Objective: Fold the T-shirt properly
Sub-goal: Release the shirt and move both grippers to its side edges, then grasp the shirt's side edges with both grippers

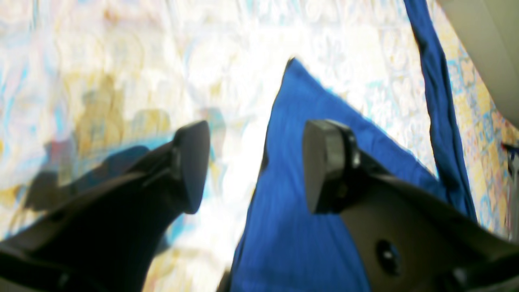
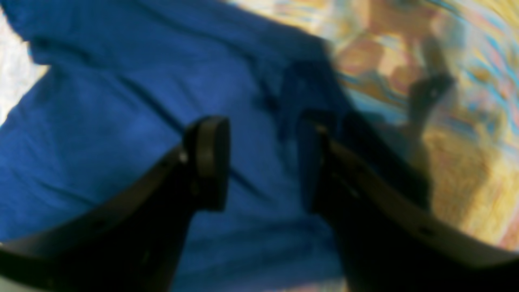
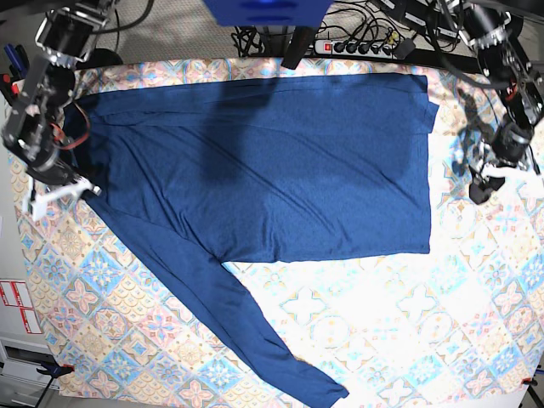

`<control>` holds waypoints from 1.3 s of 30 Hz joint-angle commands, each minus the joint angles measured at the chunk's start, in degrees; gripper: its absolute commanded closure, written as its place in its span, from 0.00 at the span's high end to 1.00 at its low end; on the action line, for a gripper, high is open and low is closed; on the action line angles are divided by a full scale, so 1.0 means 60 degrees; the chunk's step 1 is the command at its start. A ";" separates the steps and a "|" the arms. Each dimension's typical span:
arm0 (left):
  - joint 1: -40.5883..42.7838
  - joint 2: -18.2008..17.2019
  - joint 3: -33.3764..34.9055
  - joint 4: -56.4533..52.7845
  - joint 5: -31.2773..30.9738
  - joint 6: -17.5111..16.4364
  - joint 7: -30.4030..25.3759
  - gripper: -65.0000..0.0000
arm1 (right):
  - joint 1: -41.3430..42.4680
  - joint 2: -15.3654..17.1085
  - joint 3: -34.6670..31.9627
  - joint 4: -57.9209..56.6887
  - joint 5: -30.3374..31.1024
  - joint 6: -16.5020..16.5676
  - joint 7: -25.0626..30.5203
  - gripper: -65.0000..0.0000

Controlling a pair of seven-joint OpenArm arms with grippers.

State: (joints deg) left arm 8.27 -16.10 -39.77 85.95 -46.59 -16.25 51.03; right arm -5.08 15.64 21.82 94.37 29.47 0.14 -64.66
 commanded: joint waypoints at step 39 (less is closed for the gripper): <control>-0.5489 -0.0064 0.3383 -0.8164 0.2380 -0.0010 -0.3544 0.54 | 0.1367 0.0185 -0.3161 -0.1215 -0.2033 -0.0031 0.1305 0.40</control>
State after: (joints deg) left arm -23.62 -15.88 -19.35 36.12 -32.29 -16.34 29.52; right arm 2.00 16.05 2.50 86.24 17.12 -0.10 -57.84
